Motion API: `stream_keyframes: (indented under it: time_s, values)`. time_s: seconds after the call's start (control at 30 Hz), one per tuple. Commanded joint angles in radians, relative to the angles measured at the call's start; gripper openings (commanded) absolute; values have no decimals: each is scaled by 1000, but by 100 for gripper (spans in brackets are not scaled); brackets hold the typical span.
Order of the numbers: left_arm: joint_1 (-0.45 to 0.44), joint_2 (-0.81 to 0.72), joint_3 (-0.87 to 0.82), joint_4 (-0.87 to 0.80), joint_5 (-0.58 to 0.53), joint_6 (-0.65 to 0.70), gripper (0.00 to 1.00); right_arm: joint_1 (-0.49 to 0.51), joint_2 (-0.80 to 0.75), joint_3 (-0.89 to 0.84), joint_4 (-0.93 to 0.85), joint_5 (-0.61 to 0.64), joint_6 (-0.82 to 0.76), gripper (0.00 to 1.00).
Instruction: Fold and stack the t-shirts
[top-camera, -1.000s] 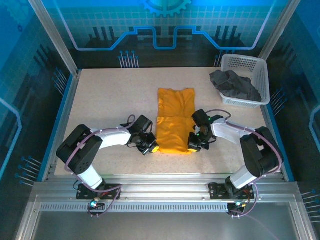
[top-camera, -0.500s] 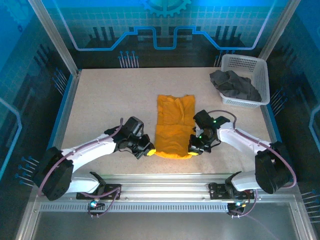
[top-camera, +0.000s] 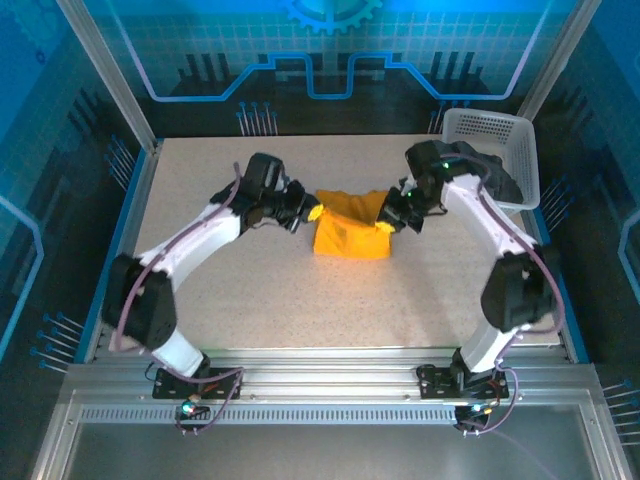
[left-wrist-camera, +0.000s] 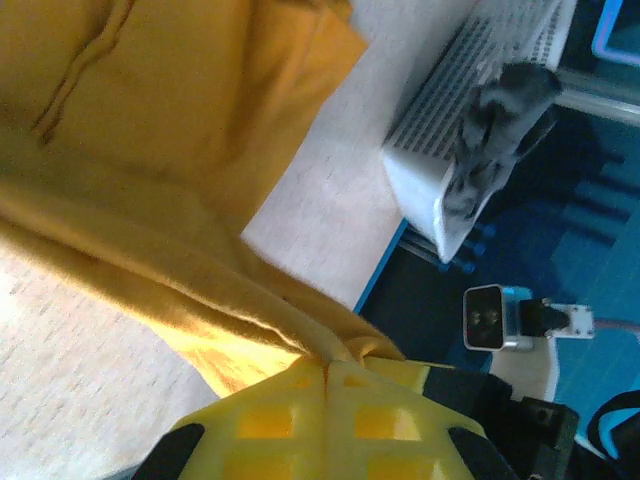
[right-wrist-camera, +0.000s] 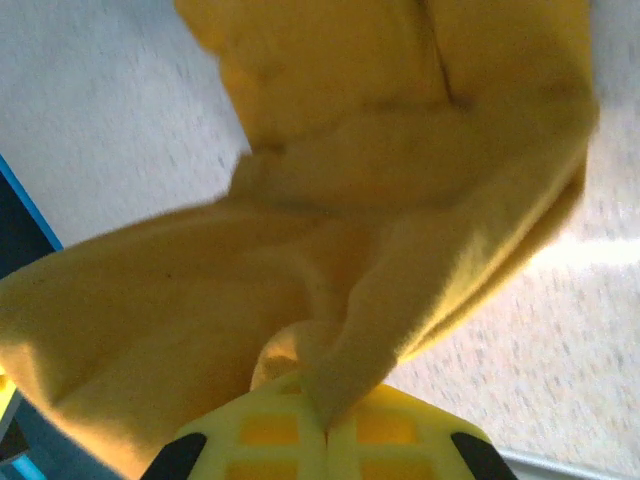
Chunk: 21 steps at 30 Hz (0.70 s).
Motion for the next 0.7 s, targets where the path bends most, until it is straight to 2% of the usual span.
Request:
stream_keyframes:
  time_s: [0.0,0.13,0.2,0.23,0.3,0.37,0.47,0.5,0.6,0.67]
  values:
    - [43,184,162,16,-8,-11,0,-44,183,156,-11,24,34,0]
    - [83,407,347,3,-32,-12,1,-77,476,490,-62,59,-11,22]
    - [100,498,434,6,-5,-13,18,-89,602,682,-131,75,-40,34]
    - [107,523,472,-12,-9,2,19,-91,644,775,-147,90,-56,38]
    - [111,515,501,-60,-45,42,23,-90,664,883,-148,120,-98,47]
    - [107,468,487,-84,-66,75,34,-95,643,922,-148,135,-124,58]
    - [81,339,385,-99,-122,132,49,-99,544,839,-163,159,-150,59]
    - [69,297,345,-105,-135,145,50,-96,493,770,-148,167,-157,59]
    - [6,165,142,-48,-123,89,49,-78,244,398,21,181,-144,57]
    - [-60,91,-42,80,-114,-34,49,-68,47,100,192,163,-96,56]
